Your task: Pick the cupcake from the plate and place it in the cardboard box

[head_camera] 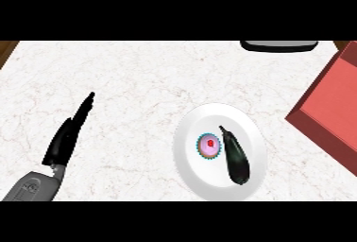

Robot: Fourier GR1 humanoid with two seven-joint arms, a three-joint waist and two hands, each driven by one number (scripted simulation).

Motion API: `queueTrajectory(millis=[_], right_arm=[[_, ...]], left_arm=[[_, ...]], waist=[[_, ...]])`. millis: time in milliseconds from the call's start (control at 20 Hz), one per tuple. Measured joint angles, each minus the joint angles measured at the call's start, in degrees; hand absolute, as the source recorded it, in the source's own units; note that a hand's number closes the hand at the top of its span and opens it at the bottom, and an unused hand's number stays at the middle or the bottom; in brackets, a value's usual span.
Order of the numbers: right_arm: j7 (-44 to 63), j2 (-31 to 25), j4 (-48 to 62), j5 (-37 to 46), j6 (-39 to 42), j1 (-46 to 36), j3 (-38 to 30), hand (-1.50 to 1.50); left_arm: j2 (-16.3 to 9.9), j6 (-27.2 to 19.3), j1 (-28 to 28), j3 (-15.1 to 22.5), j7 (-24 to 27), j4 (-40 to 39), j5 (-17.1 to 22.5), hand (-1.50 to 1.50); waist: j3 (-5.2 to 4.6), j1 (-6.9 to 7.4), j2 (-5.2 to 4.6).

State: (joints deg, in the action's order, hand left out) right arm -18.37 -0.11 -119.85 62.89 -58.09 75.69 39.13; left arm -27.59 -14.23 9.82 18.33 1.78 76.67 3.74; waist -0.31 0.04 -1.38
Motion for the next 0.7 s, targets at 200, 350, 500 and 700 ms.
queueTrajectory(millis=[200,350,500,700], right_arm=[[9.2,0.1,-3.0,8.0,3.2,0.1,2.0,-1.50],[16.7,0.1,-3.3,13.4,5.9,-2.0,3.8,-1.50],[24.5,0.1,-4.4,18.7,10.8,-5.8,5.0,-1.50],[36.1,0.1,-3.5,25.2,16.1,-14.6,6.0,-1.50]], left_arm=[[0.2,0.8,0.1,-0.2,0.8,-0.3,-0.1,0.00],[0.0,1.7,0.2,-0.7,1.3,-0.6,0.1,0.00],[0.2,1.9,0.3,-1.1,1.0,-0.4,0.1,0.00],[1.0,2.1,0.6,-1.2,0.8,-1.1,-0.3,0.00]], waist=[[0.03,0.53,-0.07],[0.04,0.72,-0.08],[0.09,0.80,0.10],[0.13,0.58,0.35]])
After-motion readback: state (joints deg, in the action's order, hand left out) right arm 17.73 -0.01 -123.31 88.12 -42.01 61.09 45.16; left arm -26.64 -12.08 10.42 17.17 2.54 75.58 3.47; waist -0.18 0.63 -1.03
